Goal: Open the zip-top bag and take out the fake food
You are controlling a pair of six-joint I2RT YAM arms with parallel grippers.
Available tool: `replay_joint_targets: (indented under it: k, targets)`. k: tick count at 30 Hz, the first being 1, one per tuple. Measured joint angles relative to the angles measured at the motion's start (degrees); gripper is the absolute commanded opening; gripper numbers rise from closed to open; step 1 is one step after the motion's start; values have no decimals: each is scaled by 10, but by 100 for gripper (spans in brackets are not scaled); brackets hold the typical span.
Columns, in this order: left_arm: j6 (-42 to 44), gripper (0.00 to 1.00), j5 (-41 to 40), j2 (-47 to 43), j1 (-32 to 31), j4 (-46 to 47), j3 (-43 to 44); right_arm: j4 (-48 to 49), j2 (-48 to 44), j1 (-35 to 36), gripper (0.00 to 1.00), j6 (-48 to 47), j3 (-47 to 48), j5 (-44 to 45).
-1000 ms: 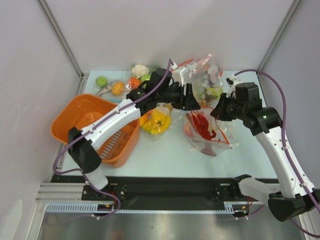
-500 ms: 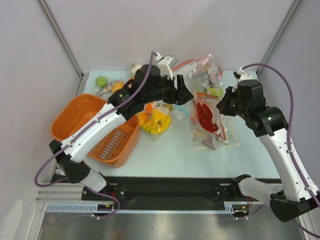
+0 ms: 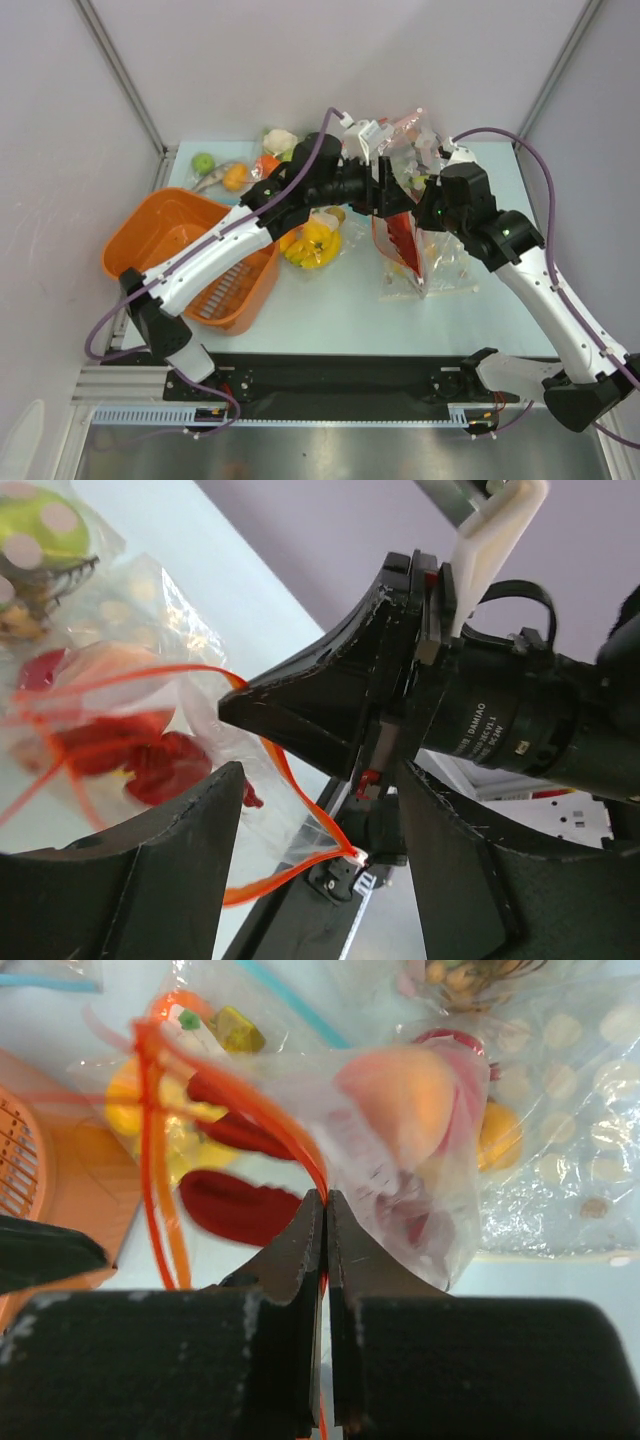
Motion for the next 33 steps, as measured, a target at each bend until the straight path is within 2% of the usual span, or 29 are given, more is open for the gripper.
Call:
replay_joint_targets:
  k: [5,10,21,27,33]
  targets:
    - [0,65,14,43,-3,-28,5,23,6,0,0,10,-32,-1]
    - [4,63,8,46,-3,-61,3,38,9,1,0,19,-48,-2]
    - [23,62,-47,-10,-16,-124,-21,69,25,3,0,30,-57,-7]
    - [25,62,-69,-64,-30,-134,-79,70,26,9,0,30,-57,-7]
    - [25,64,-80,-60,-30,-140,-101,70,26,16,0,30,-57,-7]
